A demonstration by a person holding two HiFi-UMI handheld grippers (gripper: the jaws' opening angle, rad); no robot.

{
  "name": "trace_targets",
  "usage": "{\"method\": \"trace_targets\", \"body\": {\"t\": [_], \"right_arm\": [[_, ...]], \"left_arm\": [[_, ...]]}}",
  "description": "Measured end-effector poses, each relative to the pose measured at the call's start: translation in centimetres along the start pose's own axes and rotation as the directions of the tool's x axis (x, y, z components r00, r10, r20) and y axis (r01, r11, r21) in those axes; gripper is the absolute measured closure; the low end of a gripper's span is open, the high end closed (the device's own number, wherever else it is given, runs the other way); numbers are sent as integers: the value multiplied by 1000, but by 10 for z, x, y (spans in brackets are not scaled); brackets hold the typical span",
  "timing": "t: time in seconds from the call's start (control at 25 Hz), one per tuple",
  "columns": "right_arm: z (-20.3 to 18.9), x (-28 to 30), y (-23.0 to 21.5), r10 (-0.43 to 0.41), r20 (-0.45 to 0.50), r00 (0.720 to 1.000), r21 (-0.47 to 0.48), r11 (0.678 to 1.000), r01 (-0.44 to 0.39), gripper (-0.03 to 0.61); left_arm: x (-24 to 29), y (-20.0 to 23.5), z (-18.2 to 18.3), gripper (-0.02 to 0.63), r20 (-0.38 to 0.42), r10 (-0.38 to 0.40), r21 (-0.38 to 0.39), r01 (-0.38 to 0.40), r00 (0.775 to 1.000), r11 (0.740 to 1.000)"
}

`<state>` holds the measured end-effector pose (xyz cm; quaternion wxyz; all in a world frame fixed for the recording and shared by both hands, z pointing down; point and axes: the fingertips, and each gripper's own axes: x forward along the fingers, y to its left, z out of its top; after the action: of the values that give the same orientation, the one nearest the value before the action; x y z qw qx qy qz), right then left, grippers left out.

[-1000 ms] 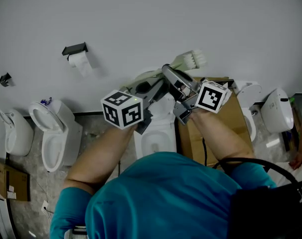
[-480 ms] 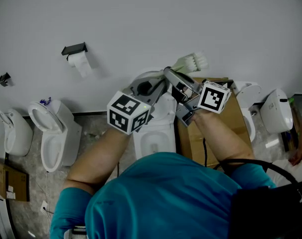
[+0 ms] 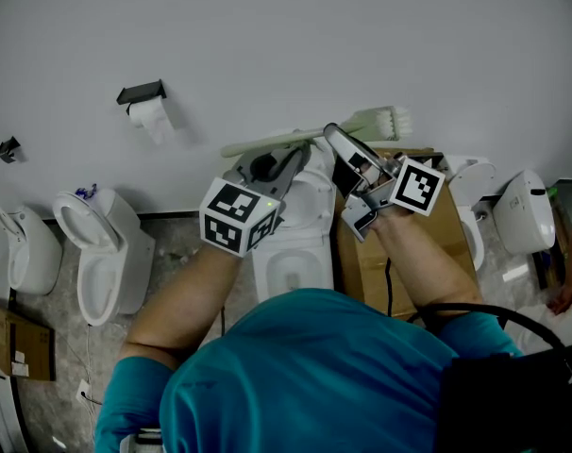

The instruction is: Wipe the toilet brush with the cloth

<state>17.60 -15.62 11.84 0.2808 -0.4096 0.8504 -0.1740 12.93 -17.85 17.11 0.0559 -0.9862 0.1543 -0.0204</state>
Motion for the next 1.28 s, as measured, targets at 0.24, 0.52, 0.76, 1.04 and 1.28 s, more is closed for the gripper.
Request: {"method": "trace_targets", "body": {"t": [0.24, 0.52, 0.76, 1.04, 1.28], "right_arm": [[1, -2, -3, 1, 7, 1000, 0, 1000, -1, 525], [0, -4, -6, -1, 7, 1000, -3, 1000, 1, 525], [-1, -5, -8, -1, 9, 1000, 10, 1000, 1, 525], [-2, -5, -5, 39, 2, 999, 48, 998, -39, 525], [-3, -5, -4, 70, -16, 997, 72, 995, -69, 525]], "left_arm": [[-7, 17, -3, 592, 19, 27, -68, -26, 999, 997], [-14, 34, -6, 592, 32, 55, -133, -50, 998, 990], [-26, 57, -6, 592, 42, 96, -157, -89, 994, 984], [-40, 87, -11, 592, 45, 151, -176, -141, 988, 974], [-54, 112, -16, 592, 46, 192, -201, -179, 980, 963]]}}
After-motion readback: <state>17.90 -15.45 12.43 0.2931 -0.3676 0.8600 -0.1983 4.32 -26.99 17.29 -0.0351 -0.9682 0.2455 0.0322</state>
